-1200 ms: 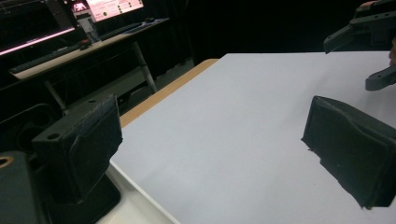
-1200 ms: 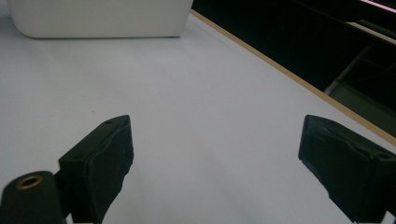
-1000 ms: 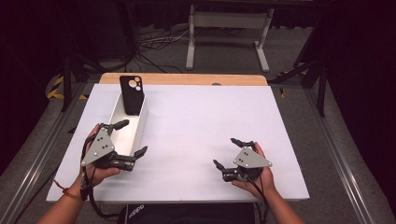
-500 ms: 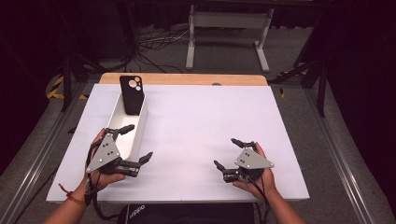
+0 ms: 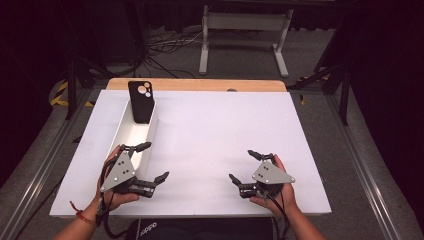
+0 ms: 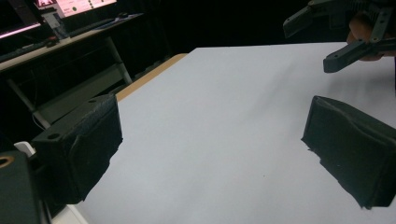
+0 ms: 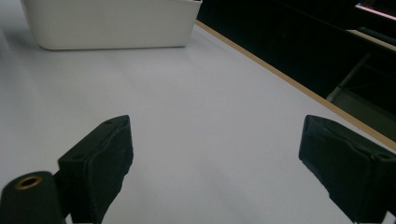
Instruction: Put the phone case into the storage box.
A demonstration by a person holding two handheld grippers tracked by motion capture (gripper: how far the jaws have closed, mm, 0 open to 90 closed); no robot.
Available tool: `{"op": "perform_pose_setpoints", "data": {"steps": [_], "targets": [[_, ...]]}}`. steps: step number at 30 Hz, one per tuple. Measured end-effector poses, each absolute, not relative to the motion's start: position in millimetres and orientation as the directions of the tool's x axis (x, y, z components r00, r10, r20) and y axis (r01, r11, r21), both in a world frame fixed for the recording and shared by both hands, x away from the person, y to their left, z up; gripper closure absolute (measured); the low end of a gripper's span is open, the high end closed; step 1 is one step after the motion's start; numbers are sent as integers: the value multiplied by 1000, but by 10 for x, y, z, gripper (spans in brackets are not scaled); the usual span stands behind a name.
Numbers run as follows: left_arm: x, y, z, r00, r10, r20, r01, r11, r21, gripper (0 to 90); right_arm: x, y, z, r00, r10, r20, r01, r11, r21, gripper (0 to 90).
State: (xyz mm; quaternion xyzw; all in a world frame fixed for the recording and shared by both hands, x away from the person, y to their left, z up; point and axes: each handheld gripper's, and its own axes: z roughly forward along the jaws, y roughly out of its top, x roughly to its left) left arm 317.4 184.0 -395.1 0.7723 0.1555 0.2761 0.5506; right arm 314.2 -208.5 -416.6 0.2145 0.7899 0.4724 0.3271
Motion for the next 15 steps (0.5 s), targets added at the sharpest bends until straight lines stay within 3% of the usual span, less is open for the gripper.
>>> {"op": "perform_pose_setpoints", "data": {"steps": [15], "targets": [[3109, 1828, -4173, 818, 539, 202, 1, -352, 936, 54, 3105, -2052, -4182, -719, 628, -297, 29, 453, 891, 106]]}}
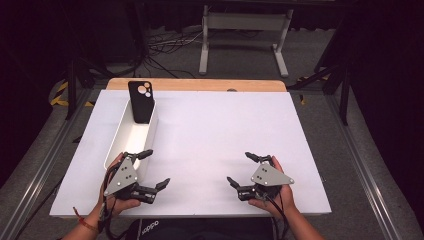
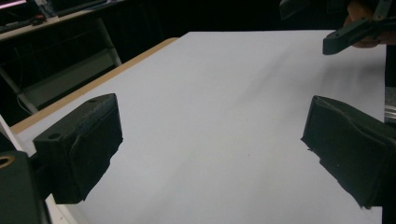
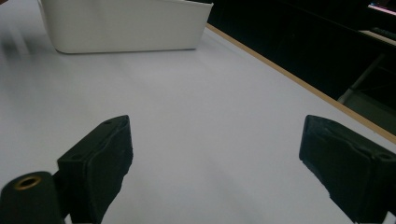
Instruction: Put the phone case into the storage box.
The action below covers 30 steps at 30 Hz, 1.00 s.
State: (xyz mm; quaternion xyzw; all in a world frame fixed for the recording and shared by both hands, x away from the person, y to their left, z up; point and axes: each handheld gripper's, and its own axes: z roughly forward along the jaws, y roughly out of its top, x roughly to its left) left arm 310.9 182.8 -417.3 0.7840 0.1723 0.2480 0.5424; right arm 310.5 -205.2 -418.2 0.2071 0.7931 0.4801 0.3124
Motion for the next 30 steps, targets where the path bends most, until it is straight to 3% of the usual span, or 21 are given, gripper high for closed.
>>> {"op": "perform_pose_setpoints", "data": {"steps": [6, 30], "targets": [[3100, 1820, -4218, 820, 545, 174, 24, -337, 941, 45, 3060, -2058, -4198, -721, 626, -298, 26, 455, 890, 104], [3095, 1830, -4222, 816, 544, 196, 12, -355, 935, 35, 3018, -2079, -4165, -715, 634, -295, 15, 435, 900, 102]]}}
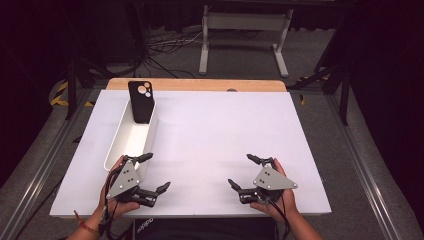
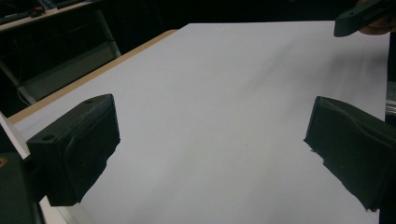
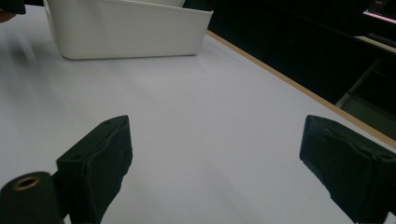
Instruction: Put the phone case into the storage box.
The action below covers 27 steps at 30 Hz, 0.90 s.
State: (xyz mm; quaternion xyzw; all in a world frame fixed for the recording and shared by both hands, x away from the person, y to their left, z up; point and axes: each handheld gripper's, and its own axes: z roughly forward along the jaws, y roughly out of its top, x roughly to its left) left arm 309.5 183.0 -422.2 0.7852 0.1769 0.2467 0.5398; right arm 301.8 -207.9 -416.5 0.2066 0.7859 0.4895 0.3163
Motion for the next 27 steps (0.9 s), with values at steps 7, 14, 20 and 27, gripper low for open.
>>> {"op": "perform_pose_setpoints", "data": {"steps": [7, 14, 20, 27], "targets": [[3104, 1820, -4227, 818, 545, 184, 21, -348, 937, 36, 3023, -2076, -4178, -712, 635, -300, 11, 437, 900, 102], [3090, 1809, -4229, 817, 543, 191, 15, -353, 936, 36, 3012, -2062, -4180, -712, 630, -309, 9, 449, 894, 102], [3098, 1799, -4233, 815, 545, 197, 17, -362, 932, 36, 3016, -2065, -4177, -713, 630, -308, 6, 444, 896, 102], [3092, 1794, -4231, 810, 550, 202, 16, -365, 931, 38, 3014, -2062, -4185, -713, 630, -308, 8, 446, 895, 101]]}}
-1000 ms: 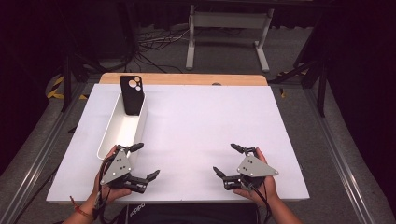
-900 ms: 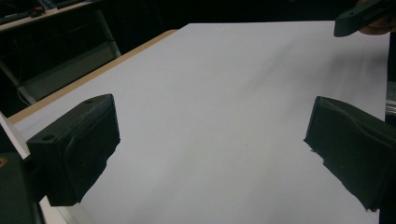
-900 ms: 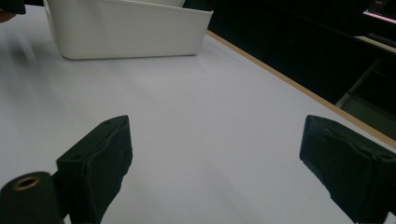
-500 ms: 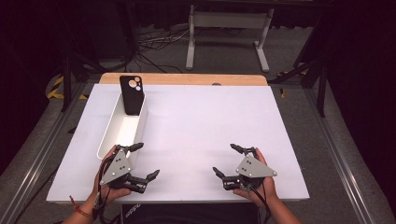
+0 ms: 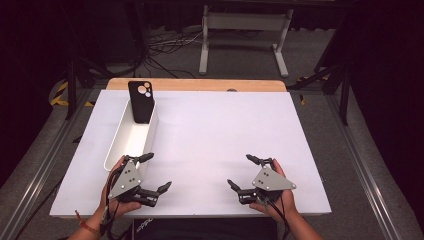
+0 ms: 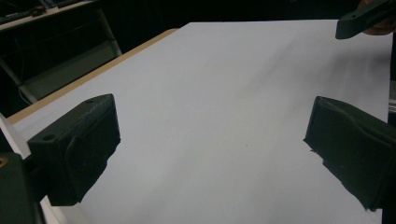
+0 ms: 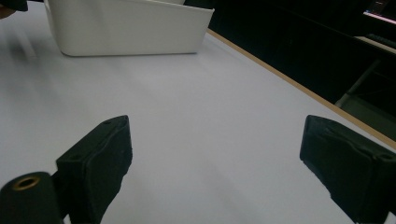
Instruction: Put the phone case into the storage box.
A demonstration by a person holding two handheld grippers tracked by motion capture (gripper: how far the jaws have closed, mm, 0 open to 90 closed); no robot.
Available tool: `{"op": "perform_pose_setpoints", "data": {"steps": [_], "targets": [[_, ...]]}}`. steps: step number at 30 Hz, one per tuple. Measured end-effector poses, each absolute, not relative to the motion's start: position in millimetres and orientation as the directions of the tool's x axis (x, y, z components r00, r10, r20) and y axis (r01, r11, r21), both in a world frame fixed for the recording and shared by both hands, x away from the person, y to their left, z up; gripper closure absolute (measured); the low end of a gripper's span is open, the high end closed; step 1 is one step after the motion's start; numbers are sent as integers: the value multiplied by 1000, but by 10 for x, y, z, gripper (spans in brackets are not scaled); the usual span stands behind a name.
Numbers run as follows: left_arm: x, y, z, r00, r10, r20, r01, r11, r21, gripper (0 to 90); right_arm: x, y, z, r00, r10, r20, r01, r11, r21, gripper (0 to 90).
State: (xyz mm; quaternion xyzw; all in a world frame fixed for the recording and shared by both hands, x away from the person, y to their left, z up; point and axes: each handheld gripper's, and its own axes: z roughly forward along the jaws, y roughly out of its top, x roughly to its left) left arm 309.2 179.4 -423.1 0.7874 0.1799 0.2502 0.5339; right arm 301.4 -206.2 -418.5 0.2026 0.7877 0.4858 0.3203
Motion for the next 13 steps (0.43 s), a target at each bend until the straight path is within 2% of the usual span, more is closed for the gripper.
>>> {"op": "perform_pose_setpoints", "data": {"steps": [13], "targets": [[3111, 1774, -4225, 807, 557, 196, 23, -361, 932, 41, 3038, -2082, -4196, -716, 632, -296, 21, 444, 896, 101]]}}
